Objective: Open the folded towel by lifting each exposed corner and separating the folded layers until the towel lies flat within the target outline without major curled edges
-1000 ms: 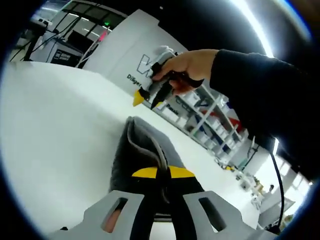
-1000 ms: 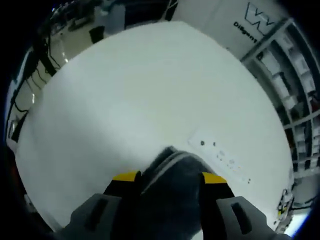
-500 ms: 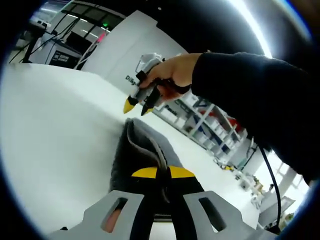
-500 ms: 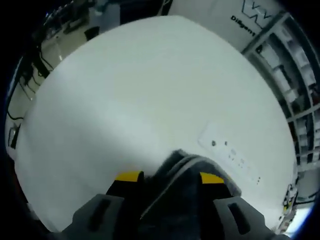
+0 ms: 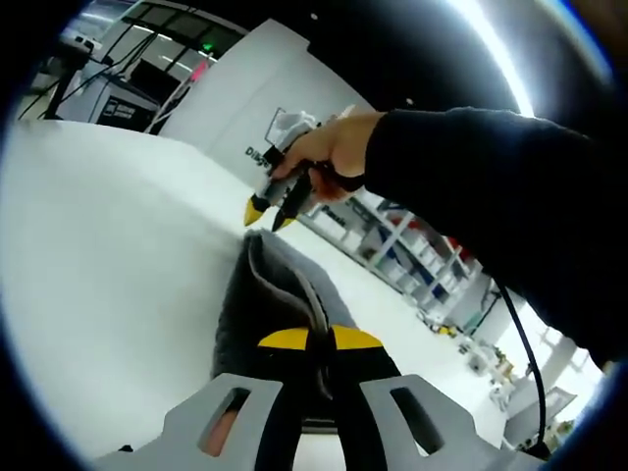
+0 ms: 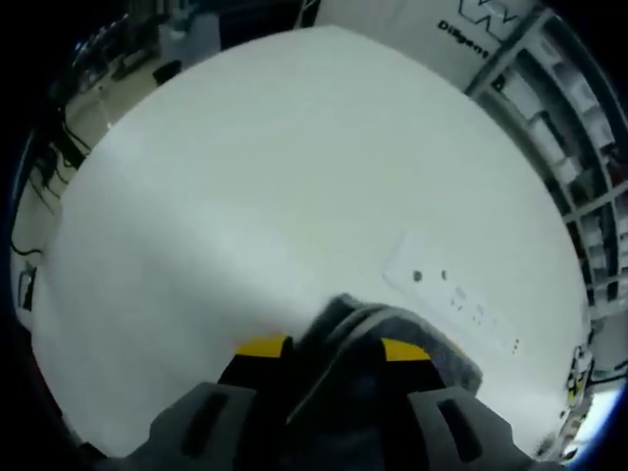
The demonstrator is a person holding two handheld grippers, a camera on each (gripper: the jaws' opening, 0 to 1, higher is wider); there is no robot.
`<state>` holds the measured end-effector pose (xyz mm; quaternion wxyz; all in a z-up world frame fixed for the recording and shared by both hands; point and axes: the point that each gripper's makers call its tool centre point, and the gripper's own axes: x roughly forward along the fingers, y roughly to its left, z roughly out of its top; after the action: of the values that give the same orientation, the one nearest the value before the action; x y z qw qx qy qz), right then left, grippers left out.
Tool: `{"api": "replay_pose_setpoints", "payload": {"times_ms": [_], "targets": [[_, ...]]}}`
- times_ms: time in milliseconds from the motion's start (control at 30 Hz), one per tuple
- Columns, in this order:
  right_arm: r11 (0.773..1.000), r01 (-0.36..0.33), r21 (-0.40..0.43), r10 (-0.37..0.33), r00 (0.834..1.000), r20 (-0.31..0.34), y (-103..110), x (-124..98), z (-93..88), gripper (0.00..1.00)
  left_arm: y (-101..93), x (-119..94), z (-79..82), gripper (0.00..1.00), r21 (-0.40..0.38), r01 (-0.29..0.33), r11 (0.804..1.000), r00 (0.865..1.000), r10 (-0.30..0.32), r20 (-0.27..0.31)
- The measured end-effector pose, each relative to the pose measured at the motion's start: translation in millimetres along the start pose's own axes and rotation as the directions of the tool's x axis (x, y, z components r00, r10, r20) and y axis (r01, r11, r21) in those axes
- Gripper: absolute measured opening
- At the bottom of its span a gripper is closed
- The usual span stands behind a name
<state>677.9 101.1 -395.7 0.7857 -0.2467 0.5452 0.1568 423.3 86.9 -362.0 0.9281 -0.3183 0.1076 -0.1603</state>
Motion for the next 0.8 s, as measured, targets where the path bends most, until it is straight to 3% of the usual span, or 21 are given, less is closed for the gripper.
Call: {"api": "replay_pose_setpoints", "payload": {"times_ms": [267, 433, 800], "targets": [[1.0, -0.005, 0.002, 0.005, 1.0, -0.012, 5, 5, -12.9, 0.24, 1.2, -1, -1.4, 0.05, -0.005, -0.001, 1.0, 1.0, 0.001, 0.0], [1.0, 0.008, 0.003, -0.008, 1.0, -0.007, -2, 6, -11.1, 0.19, 1.7, -1, -1.9, 0.05, -0.007, -0.001, 1.0, 1.0, 0.001, -0.002], [1.0, -0.004, -0.01, 0.003, 1.0, -0.03, 2, 14, -17.2, 0.16, 0.0, -1, -3.7, 0.05, -0.007, 0.003, 1.0, 1.0, -0.003, -0.005]]}}
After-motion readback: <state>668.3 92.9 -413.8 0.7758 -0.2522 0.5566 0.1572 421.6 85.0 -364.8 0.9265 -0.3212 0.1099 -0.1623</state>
